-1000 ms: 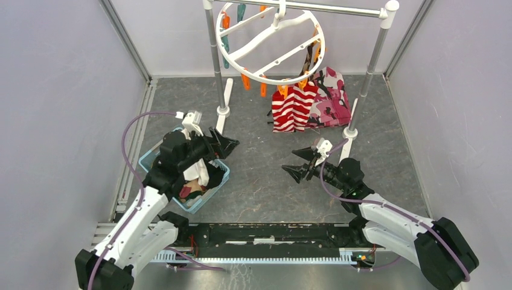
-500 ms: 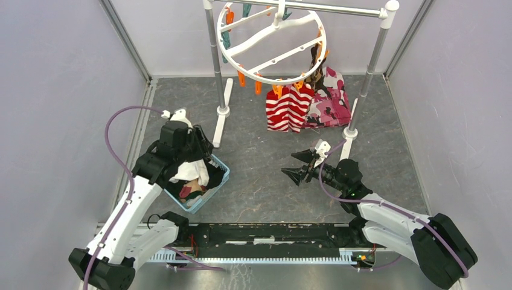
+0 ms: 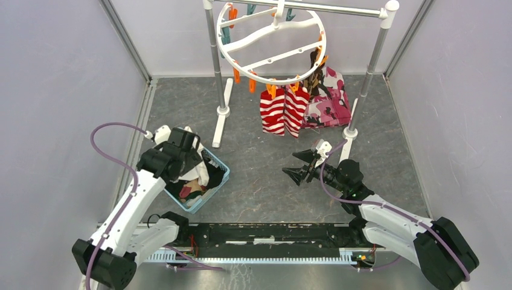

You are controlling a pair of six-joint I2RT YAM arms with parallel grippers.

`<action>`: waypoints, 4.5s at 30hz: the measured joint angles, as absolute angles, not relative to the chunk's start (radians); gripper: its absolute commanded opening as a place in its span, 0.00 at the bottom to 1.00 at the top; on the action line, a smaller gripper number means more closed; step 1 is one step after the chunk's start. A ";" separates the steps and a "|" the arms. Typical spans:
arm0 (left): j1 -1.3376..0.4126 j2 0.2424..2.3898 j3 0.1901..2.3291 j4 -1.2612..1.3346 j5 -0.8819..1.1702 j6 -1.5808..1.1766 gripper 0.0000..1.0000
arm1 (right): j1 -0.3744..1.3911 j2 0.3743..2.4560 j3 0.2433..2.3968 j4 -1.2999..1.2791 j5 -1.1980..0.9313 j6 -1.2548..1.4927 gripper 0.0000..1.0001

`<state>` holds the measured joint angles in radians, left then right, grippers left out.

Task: Clip the socks to the hanger
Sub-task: Pick up the sock from the bin.

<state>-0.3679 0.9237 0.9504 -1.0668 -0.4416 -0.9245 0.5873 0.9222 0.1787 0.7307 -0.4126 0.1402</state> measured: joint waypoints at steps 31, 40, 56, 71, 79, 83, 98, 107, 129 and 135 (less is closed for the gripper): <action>-0.368 0.799 1.082 -0.900 -0.486 -0.628 0.02 | 0.587 0.930 0.172 0.741 -0.433 0.134 0.76; -0.368 0.624 1.181 -0.636 -0.463 -0.385 0.02 | 0.593 0.931 0.166 0.781 -0.501 0.135 0.76; -0.368 0.597 1.202 -0.395 -0.393 -0.309 0.02 | 0.707 0.944 0.168 0.760 -0.517 0.057 0.76; -0.368 0.645 1.126 -0.509 -0.224 -0.358 0.02 | 0.780 0.978 0.204 0.743 -0.514 0.016 0.79; -0.368 0.682 1.033 -0.258 0.144 -0.522 0.02 | 0.851 0.992 0.317 0.821 -0.446 -0.041 0.85; -0.368 0.710 0.944 -0.072 0.275 -0.640 0.02 | 0.854 1.031 0.364 0.896 -0.386 -0.043 0.86; -0.444 0.853 0.839 0.407 0.451 -0.914 0.02 | 0.884 1.283 0.530 1.010 -0.253 0.023 0.80; -0.520 0.875 0.839 0.464 0.451 -0.916 0.02 | 0.897 1.354 0.588 1.042 -0.244 0.080 0.13; -0.528 0.768 0.464 0.371 0.324 -0.641 0.96 | 0.900 1.110 0.056 1.205 -0.200 0.823 0.00; -0.529 0.701 0.258 0.634 0.421 -0.634 1.00 | 0.901 1.143 0.019 1.246 -0.101 1.149 0.00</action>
